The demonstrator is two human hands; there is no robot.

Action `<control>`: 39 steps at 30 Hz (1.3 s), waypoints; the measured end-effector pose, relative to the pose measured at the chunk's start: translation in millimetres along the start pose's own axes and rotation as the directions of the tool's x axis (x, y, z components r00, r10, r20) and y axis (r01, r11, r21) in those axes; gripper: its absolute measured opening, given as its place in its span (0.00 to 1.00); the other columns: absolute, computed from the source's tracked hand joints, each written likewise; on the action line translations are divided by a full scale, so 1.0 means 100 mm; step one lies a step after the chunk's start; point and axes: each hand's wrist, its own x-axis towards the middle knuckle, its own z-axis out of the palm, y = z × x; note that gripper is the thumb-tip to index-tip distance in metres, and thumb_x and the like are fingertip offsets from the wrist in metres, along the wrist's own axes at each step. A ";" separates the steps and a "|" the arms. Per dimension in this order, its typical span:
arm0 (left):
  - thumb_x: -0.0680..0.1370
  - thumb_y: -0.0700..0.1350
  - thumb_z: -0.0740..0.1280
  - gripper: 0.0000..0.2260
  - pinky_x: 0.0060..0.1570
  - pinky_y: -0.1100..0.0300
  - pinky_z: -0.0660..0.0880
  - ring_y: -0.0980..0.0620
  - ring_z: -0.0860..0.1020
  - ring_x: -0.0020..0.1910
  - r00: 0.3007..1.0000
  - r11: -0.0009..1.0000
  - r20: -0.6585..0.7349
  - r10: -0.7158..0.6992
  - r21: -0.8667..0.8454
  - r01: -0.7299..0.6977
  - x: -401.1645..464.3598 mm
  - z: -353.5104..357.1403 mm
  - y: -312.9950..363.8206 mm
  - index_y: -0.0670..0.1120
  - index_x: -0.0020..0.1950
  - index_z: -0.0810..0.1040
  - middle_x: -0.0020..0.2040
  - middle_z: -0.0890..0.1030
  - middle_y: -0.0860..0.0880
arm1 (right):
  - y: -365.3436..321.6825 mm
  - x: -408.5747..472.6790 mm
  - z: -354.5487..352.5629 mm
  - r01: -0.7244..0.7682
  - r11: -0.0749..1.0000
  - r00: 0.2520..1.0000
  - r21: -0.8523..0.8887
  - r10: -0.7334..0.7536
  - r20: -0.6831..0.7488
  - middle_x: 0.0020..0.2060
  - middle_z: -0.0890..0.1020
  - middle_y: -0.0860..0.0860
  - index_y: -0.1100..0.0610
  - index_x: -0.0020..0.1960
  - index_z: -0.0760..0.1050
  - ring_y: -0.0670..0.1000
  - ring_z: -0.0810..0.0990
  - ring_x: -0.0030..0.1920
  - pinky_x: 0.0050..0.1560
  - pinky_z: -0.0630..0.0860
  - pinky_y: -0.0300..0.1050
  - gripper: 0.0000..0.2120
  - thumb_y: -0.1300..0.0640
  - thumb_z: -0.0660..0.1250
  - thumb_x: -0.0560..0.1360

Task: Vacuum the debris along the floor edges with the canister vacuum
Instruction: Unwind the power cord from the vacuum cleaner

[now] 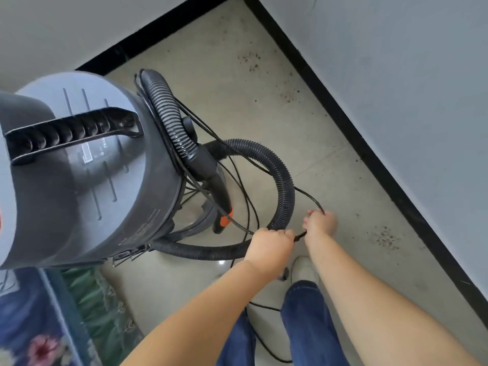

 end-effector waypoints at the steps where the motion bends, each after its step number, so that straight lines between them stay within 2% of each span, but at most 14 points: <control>1: 0.51 0.54 0.82 0.20 0.27 0.60 0.44 0.55 0.72 0.18 0.999 1.000 -0.028 -0.026 0.001 0.026 0.04 -0.14 0.03 0.50 0.32 0.76 0.23 0.74 0.52 | -0.13 0.04 0.03 0.050 0.999 0.999 0.004 -0.050 -0.015 0.27 0.69 0.54 0.59 0.33 0.66 0.48 0.66 0.21 0.15 0.57 0.31 0.17 0.67 0.51 0.79; 3: 0.71 0.50 0.74 0.13 0.25 0.59 0.47 0.49 0.80 0.33 0.997 0.997 -0.057 -0.052 -0.066 0.048 0.13 -0.30 0.03 0.45 0.48 0.77 0.39 0.81 0.49 | -0.41 0.10 0.09 0.141 0.990 0.990 0.013 -0.141 -0.011 0.27 0.69 0.54 0.59 0.35 0.67 0.50 0.65 0.23 0.16 0.58 0.32 0.15 0.67 0.50 0.78; 5: 0.80 0.44 0.63 0.08 0.26 0.59 0.52 0.43 0.80 0.43 0.988 0.976 -0.098 -0.119 -0.194 0.098 0.26 -0.44 0.01 0.42 0.57 0.72 0.49 0.80 0.45 | -0.71 0.10 0.16 0.208 0.978 0.978 0.033 -0.208 0.008 0.28 0.69 0.53 0.58 0.37 0.66 0.50 0.64 0.24 0.16 0.58 0.33 0.15 0.65 0.49 0.80; 10: 0.84 0.47 0.55 0.11 0.29 0.57 0.63 0.40 0.80 0.46 0.949 0.927 -0.199 -0.245 -0.336 0.169 0.24 -0.81 -0.12 0.43 0.59 0.71 0.50 0.81 0.45 | -1.27 -0.10 0.38 0.283 0.955 0.956 0.088 -0.288 0.051 0.30 0.70 0.50 0.58 0.48 0.70 0.48 0.66 0.26 0.21 0.62 0.37 0.10 0.61 0.51 0.82; 13: 0.83 0.47 0.57 0.11 0.45 0.52 0.76 0.40 0.80 0.48 0.945 0.885 -0.158 -0.285 -0.421 0.197 0.27 -0.93 -0.24 0.44 0.61 0.72 0.51 0.81 0.44 | -1.41 -0.16 0.52 0.311 0.948 0.945 0.062 -0.315 0.082 0.31 0.72 0.51 0.58 0.51 0.71 0.48 0.68 0.26 0.25 0.64 0.39 0.09 0.61 0.52 0.82; 18: 0.83 0.49 0.55 0.12 0.44 0.51 0.73 0.39 0.78 0.49 0.986 0.882 -0.063 -0.152 -0.459 0.107 0.20 -0.86 -0.21 0.45 0.59 0.74 0.51 0.81 0.42 | -1.24 0.15 0.35 0.135 0.972 0.974 -0.192 -0.094 0.206 0.30 0.70 0.53 0.59 0.36 0.69 0.46 0.66 0.19 0.14 0.54 0.29 0.14 0.67 0.54 0.79; 21: 0.83 0.48 0.56 0.12 0.44 0.51 0.73 0.40 0.79 0.48 0.999 0.911 0.007 -0.032 -0.411 0.032 0.06 -0.66 -0.23 0.46 0.60 0.75 0.50 0.81 0.43 | -1.02 0.30 0.23 0.049 0.921 0.955 -0.387 0.070 0.287 0.34 0.70 0.54 0.59 0.42 0.69 0.48 0.61 0.27 0.13 0.52 0.29 0.12 0.67 0.52 0.80; 25: 0.82 0.49 0.56 0.12 0.42 0.53 0.72 0.41 0.79 0.48 0.996 0.907 0.058 -0.068 -0.412 0.086 -0.05 -0.44 -0.35 0.46 0.60 0.75 0.49 0.81 0.44 | -0.81 0.28 0.23 0.071 0.827 0.926 -0.558 0.153 0.346 0.34 0.71 0.55 0.58 0.56 0.70 0.48 0.59 0.27 0.13 0.53 0.31 0.13 0.69 0.51 0.80; 29: 0.81 0.50 0.57 0.12 0.45 0.52 0.75 0.41 0.79 0.48 0.990 0.900 0.127 -0.067 -0.421 0.115 -0.10 -0.46 -0.39 0.47 0.59 0.75 0.49 0.81 0.44 | -0.85 0.20 0.13 0.164 0.581 0.845 -0.797 0.333 0.417 0.33 0.69 0.54 0.65 0.61 0.73 0.45 0.58 0.24 0.14 0.51 0.32 0.16 0.71 0.51 0.79; 32: 0.81 0.48 0.58 0.11 0.43 0.53 0.74 0.41 0.79 0.48 0.986 0.929 0.167 -0.019 -0.362 0.079 -0.09 -0.56 -0.45 0.46 0.57 0.77 0.49 0.81 0.44 | -1.03 0.07 0.11 0.287 0.258 0.781 -0.923 0.495 0.381 0.32 0.69 0.53 0.64 0.60 0.73 0.42 0.58 0.15 0.15 0.52 0.31 0.17 0.70 0.49 0.80; 34: 0.81 0.48 0.59 0.11 0.41 0.55 0.71 0.42 0.78 0.48 0.984 0.936 0.176 0.017 -0.348 0.046 -0.09 -0.61 -0.51 0.45 0.57 0.78 0.49 0.81 0.44 | -1.12 0.04 0.21 0.375 -0.018 0.814 -0.927 0.485 0.320 0.26 0.73 0.52 0.63 0.51 0.73 0.43 0.63 0.14 0.18 0.59 0.32 0.14 0.67 0.48 0.81; 36: 0.81 0.48 0.59 0.12 0.42 0.54 0.72 0.42 0.78 0.48 0.981 0.926 0.189 0.047 -0.377 0.028 -0.12 -0.61 -0.57 0.45 0.56 0.78 0.49 0.81 0.43 | -1.10 0.07 0.34 0.466 -0.216 0.863 -0.858 0.323 0.387 0.29 0.82 0.55 0.62 0.58 0.75 0.47 0.78 0.30 0.32 0.73 0.37 0.15 0.65 0.52 0.80; 38: 0.81 0.48 0.58 0.12 0.45 0.53 0.74 0.42 0.78 0.48 0.974 0.928 0.221 0.055 -0.372 0.032 -0.17 -0.55 -0.62 0.44 0.55 0.78 0.47 0.80 0.43 | -0.98 0.18 0.45 0.549 -0.193 0.835 -0.813 0.157 0.527 0.55 0.82 0.57 0.55 0.69 0.70 0.55 0.79 0.54 0.54 0.76 0.45 0.21 0.62 0.55 0.77; 39: 0.81 0.47 0.58 0.12 0.46 0.52 0.75 0.42 0.78 0.48 0.969 0.936 0.242 0.048 -0.349 0.040 -0.20 -0.49 -0.64 0.44 0.56 0.78 0.46 0.79 0.44 | -0.91 0.17 0.49 0.586 -0.133 0.810 -0.799 0.100 0.578 0.61 0.78 0.56 0.52 0.70 0.69 0.57 0.77 0.59 0.58 0.75 0.47 0.22 0.59 0.57 0.77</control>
